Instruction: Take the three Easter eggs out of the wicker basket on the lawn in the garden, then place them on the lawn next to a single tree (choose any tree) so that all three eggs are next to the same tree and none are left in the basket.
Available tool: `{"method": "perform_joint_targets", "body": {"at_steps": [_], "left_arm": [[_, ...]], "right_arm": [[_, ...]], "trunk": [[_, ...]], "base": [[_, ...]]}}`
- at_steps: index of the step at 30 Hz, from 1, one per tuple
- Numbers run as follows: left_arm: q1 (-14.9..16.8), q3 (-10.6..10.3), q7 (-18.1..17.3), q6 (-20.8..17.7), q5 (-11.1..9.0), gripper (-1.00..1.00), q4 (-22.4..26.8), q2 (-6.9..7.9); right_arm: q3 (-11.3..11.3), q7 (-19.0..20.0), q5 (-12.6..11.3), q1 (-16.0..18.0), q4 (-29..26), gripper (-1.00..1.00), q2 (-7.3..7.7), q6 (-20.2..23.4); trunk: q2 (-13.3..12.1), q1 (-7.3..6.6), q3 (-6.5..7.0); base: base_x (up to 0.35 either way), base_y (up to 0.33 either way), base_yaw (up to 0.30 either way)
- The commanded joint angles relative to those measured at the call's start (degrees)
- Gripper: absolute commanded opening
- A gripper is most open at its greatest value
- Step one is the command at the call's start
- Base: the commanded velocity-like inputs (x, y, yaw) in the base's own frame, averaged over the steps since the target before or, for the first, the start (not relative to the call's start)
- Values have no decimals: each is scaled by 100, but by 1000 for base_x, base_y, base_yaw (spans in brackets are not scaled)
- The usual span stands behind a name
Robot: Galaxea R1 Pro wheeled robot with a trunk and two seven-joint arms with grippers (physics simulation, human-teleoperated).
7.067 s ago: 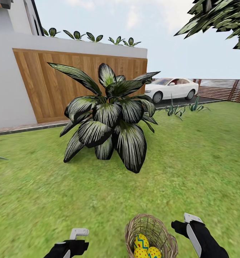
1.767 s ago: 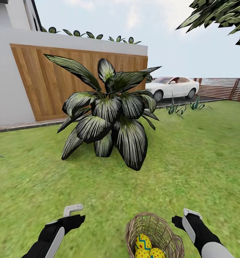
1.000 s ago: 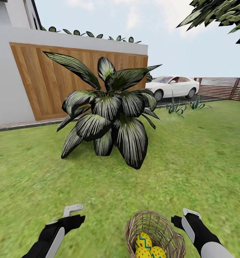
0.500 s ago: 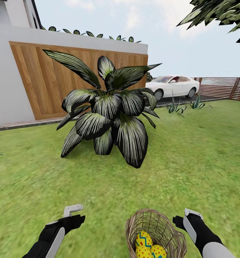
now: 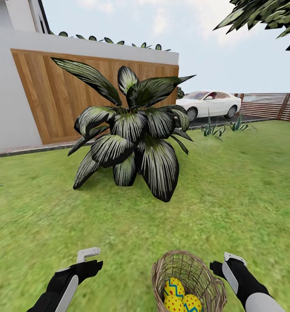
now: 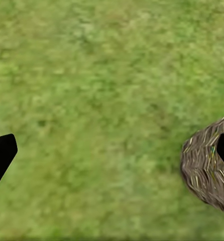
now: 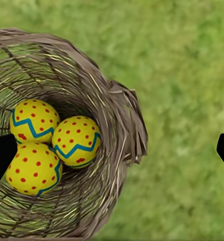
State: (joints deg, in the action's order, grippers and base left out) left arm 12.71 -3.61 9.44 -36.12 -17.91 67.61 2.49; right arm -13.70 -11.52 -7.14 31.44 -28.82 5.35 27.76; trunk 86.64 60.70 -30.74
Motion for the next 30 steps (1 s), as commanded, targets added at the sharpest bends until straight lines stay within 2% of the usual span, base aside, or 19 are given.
{"method": "perform_joint_targets", "body": {"at_steps": [1, 12, 30], "left_arm": [[3, -17, 52, -18, -58, 100, 7, 6], [3, -17, 49, -18, -59, 100, 7, 6], [3, -17, 53, -18, -55, 100, 4, 6]], "right_arm": [[1, -49, -57, 2, -10, 100, 2, 19], [-8, -72, -67, 2, -2, 100, 135, 19], [-11, -78, -76, 2, 5, 100, 150, 19]], "trunk": [[45, 22, -25], [486, 264, -222], [1208, 659, -545]], "base": [[0, 0, 0], [0, 0, 0], [0, 0, 0]]}}
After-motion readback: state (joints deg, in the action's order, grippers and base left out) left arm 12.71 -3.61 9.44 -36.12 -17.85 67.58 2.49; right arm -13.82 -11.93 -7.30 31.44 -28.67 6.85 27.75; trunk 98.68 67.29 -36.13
